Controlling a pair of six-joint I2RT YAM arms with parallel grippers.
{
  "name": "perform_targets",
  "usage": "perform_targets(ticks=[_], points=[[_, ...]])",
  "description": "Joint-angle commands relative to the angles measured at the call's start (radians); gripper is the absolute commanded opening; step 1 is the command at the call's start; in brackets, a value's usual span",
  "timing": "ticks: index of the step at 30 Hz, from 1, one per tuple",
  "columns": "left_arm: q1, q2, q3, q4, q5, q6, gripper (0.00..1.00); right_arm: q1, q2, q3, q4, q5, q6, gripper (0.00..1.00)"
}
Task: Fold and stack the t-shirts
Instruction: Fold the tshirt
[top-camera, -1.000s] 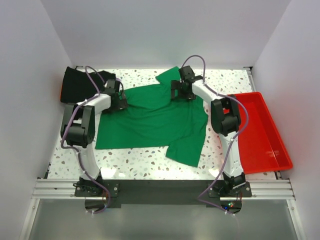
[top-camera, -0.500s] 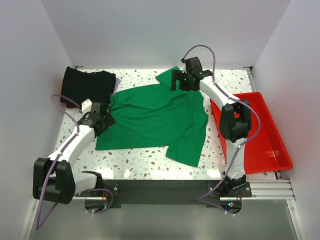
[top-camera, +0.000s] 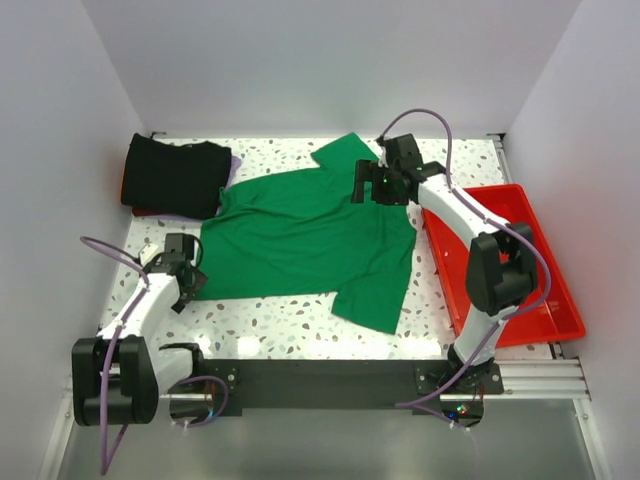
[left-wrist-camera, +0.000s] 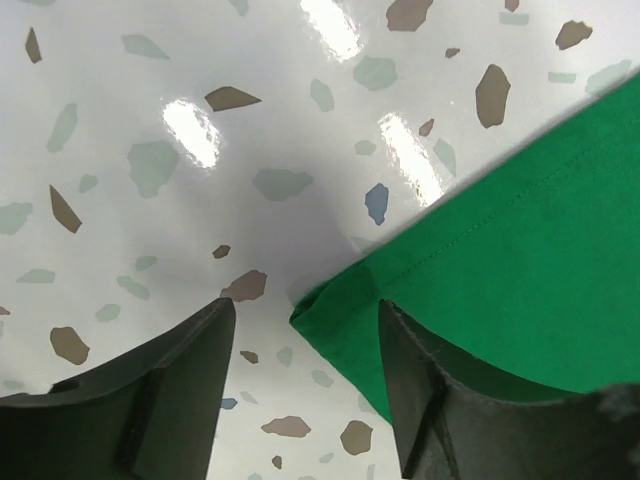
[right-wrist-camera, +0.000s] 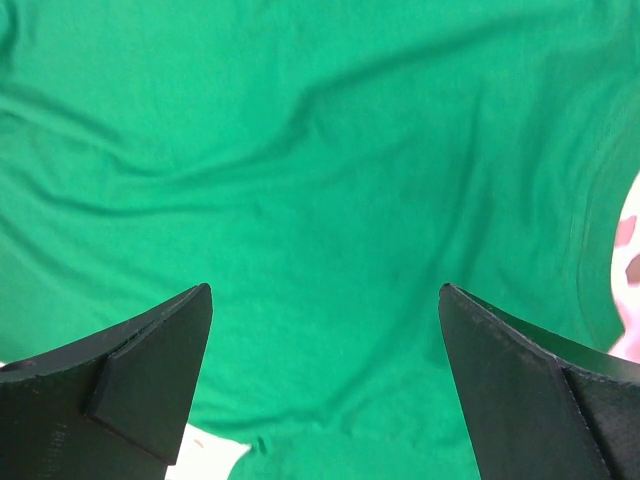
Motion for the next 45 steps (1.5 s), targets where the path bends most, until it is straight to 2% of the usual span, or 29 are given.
perform_targets(ticks=[1,6,14,20,23,26,32,37,41,45], points=[[0.005,0.001,-0.015,0.044,0.032,-0.005,0.63,0.005,-0.077,-0.040,0.032,-0.009,0.021,0.98],[0.004,0.024,-0.028,0.059,0.049,-0.005,0.50,0.007,-0.103,-0.076,0.033,-0.008,0.033,0.99],[0.005,0.019,-0.051,0.073,0.051,0.000,0.39,0.011,-0.132,-0.110,0.038,0.000,0.044,0.99],[0.005,0.047,-0.071,0.113,0.049,0.027,0.25,0.020,-0.163,-0.149,0.027,0.006,0.035,0.99],[0.005,0.064,-0.070,0.134,0.052,0.049,0.15,0.034,-0.198,-0.200,0.016,-0.005,0.036,0.99],[0.005,0.088,-0.067,0.162,0.074,0.078,0.00,0.060,-0.253,-0.281,0.009,-0.006,0.039,0.98],[0.005,0.108,-0.050,0.188,0.118,0.104,0.00,0.145,-0.400,-0.480,-0.053,0.058,0.076,0.94],[0.005,0.098,-0.039,0.191,0.131,0.135,0.00,0.220,-0.548,-0.623,-0.134,0.115,0.176,0.90],[0.005,0.084,-0.053,0.199,0.146,0.139,0.00,0.247,-0.666,-0.741,-0.180,0.124,0.254,0.81],[0.005,0.082,-0.074,0.216,0.163,0.141,0.00,0.269,-0.693,-0.797,-0.205,0.133,0.283,0.73]])
